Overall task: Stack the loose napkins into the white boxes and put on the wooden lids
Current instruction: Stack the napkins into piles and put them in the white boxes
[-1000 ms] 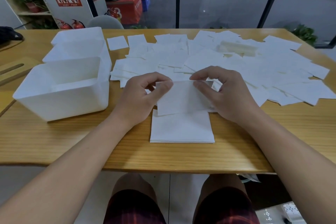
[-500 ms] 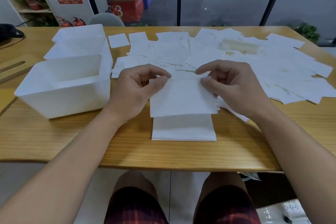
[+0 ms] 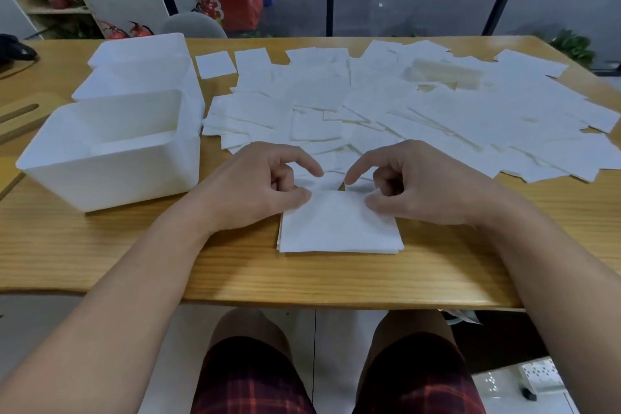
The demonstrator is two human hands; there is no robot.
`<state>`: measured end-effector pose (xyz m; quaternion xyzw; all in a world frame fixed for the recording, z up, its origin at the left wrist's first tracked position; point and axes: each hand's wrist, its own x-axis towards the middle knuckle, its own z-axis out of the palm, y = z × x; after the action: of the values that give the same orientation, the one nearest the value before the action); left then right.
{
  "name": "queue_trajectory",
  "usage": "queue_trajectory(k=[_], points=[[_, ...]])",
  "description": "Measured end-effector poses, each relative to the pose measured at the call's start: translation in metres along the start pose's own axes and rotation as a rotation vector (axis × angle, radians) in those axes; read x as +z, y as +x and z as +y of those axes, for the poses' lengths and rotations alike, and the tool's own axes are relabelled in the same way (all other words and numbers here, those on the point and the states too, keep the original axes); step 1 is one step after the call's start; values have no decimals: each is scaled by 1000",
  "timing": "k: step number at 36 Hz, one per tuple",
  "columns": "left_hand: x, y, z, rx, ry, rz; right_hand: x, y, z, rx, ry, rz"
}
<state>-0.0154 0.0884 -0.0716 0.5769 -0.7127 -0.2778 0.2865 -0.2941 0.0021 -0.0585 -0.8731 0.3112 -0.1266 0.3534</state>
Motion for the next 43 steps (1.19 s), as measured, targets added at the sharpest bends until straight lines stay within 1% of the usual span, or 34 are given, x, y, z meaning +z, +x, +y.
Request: queue_trajectory(k=[10,14,16,18,20,23,24,26,29,37,40,43], points=[[1,3,-5,22,20,39,1,2,2,-24,-5,24],[3,4,-11,40,63,59,2,2,3,-40,-41,28],[3,3,-12,64,97,86,3,2,4,-68,-68,57],[3,5,-13,103,130,140,2,3,5,-94,-94,109],[4,11,-14,124,133,234,2,6,7,-126,-132,174],[6,27,-16,128,184,386,7,14,14,-140,-190,261],[7,33,-18,120,210,405,9,16,17,-132,-217,277],[9,45,-20,118,291,380,12,20,22,-116,-260,286],[19,59,-19,161,435,307,13,23,26,-119,-249,308],[28,74,-13,232,667,339,14,27,30,-125,-241,352],[30,74,-12,263,706,360,15,28,30,-130,-236,392],[29,74,-13,274,668,362,14,30,31,-125,-226,452]])
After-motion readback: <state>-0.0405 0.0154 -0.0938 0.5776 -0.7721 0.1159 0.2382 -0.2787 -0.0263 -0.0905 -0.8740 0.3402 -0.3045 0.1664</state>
